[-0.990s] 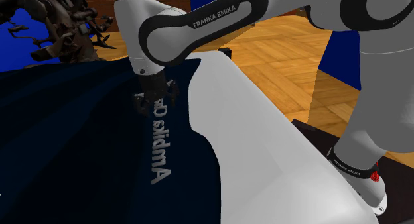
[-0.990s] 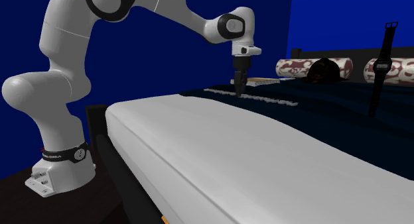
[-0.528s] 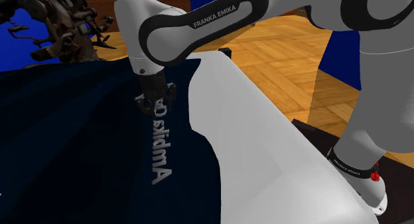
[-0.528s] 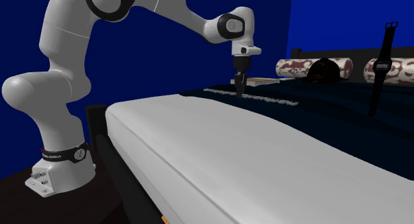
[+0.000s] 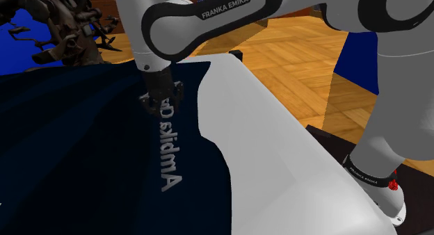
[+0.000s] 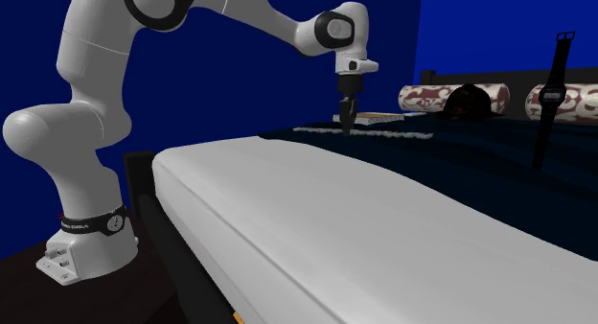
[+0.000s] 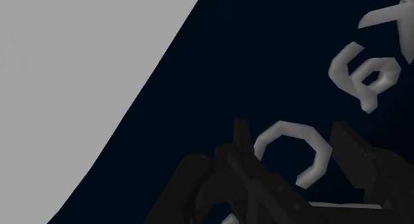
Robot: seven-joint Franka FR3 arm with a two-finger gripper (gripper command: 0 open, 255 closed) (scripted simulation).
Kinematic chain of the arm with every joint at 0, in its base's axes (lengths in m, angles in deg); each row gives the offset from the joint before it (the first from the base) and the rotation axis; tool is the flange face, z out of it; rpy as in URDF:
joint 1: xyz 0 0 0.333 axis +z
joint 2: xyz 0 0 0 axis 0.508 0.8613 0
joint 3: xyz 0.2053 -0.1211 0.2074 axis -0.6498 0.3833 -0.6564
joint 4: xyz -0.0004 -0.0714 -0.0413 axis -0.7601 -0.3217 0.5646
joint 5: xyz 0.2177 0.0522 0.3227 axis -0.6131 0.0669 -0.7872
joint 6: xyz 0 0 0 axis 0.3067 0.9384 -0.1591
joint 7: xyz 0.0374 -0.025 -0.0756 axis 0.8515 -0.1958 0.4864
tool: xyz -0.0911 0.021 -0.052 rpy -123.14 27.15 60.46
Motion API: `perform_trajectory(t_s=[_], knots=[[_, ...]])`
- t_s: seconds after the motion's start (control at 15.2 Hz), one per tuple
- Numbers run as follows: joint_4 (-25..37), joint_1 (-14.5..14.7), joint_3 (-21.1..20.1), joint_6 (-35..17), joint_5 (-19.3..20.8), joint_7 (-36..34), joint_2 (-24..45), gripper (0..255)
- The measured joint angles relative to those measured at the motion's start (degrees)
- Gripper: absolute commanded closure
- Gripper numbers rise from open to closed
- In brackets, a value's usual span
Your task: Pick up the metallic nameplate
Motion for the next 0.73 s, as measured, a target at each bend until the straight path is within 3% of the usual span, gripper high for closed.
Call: perform_trajectory(t_s=[0.73], knots=[[7.82, 0.73, -0.3, 8.01, -0.34, 0.52, -0.32, 255]])
